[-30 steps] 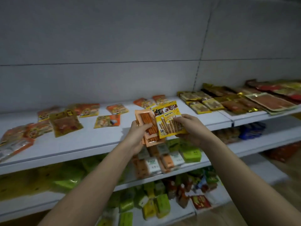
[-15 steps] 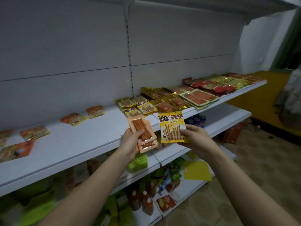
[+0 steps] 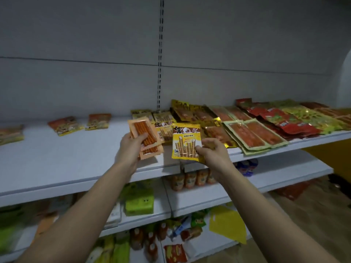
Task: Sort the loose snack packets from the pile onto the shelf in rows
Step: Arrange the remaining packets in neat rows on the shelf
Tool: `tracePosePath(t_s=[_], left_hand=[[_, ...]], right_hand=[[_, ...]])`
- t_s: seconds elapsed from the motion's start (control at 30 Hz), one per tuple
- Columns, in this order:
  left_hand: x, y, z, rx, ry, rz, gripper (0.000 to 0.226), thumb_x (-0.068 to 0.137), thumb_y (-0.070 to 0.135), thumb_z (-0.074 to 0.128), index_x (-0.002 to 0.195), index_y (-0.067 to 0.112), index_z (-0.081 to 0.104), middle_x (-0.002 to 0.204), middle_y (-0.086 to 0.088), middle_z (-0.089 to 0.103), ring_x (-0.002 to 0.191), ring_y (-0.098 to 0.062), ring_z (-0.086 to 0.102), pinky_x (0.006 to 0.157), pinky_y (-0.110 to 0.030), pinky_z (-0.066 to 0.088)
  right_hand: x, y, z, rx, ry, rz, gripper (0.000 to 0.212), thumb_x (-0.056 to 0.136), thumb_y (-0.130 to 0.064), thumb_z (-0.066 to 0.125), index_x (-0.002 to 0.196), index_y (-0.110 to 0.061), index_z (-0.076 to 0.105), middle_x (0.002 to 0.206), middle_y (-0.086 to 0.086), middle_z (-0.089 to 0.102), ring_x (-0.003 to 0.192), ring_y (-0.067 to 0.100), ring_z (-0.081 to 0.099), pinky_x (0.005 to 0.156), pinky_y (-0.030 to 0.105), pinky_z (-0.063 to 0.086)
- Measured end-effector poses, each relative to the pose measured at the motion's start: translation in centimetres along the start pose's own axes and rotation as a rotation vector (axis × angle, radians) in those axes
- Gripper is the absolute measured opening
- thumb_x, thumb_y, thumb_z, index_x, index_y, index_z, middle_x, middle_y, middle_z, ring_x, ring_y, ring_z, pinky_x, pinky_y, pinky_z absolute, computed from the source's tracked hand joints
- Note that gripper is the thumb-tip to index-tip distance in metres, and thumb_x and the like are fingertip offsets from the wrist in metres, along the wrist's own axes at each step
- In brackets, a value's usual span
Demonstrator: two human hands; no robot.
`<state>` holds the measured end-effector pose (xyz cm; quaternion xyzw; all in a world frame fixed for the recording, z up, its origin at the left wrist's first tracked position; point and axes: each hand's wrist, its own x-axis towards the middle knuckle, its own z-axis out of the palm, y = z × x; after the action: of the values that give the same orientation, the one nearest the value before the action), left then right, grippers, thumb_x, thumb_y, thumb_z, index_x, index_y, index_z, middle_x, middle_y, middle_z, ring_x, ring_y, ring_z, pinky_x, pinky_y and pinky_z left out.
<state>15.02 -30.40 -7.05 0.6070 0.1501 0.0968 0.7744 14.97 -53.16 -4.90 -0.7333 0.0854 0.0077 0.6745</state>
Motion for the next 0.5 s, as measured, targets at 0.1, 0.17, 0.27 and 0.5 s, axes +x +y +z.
tracePosePath(t_s=[0.1, 0.17, 0.27, 0.5], left_hand=[[0.1, 1.0, -3.3, 0.029, 0.129, 0.025, 0.009, 0.099, 0.016, 0.060, 0.103, 0.021, 0.066, 0.104, -0.006, 0.076, 0.095, -0.024, 0.073, 0.084, -0.045, 0.059], [-0.1, 1.5, -5.0, 0.053, 0.151, 0.036, 0.009, 0.099, 0.014, 0.060, 0.102, 0.020, 0.066, 0.104, -0.008, 0.075, 0.097, -0.026, 0.073, 0.087, -0.046, 0.058], [-0.8, 2.3, -6.4, 0.133, 0.143, 0.043, 0.007, 0.099, 0.014, 0.061, 0.102, 0.020, 0.064, 0.102, -0.006, 0.075, 0.092, -0.023, 0.073, 0.081, -0.040, 0.058], [-1.9, 1.4, -6.0, 0.092, 0.210, 0.015, 0.018, 0.098, 0.014, 0.062, 0.116, 0.011, 0.062, 0.102, -0.008, 0.076, 0.090, -0.023, 0.074, 0.072, -0.036, 0.059]], right_hand=[[2.7, -0.8, 4.5, -0.119, -0.158, -0.099, 0.031, 0.090, -0.005, 0.068, 0.113, -0.022, 0.058, 0.124, 0.005, 0.061, 0.105, 0.023, 0.064, 0.084, 0.038, 0.058], [4.5, -0.8, 7.9, -0.241, -0.267, -0.174, 0.035, 0.091, -0.007, 0.068, 0.120, -0.024, 0.060, 0.128, 0.003, 0.056, 0.111, 0.021, 0.059, 0.090, 0.038, 0.053], [6.6, -0.4, 12.0, -0.397, -0.337, -0.243, 0.024, 0.091, -0.016, 0.070, 0.114, -0.024, 0.066, 0.130, 0.006, 0.060, 0.112, 0.024, 0.058, 0.088, 0.035, 0.051], [9.3, -0.2, 15.5, -1.043, -0.259, -0.528, 0.021, 0.095, -0.024, 0.060, 0.108, -0.011, 0.072, 0.123, 0.013, 0.061, 0.109, 0.033, 0.059, 0.084, 0.038, 0.052]])
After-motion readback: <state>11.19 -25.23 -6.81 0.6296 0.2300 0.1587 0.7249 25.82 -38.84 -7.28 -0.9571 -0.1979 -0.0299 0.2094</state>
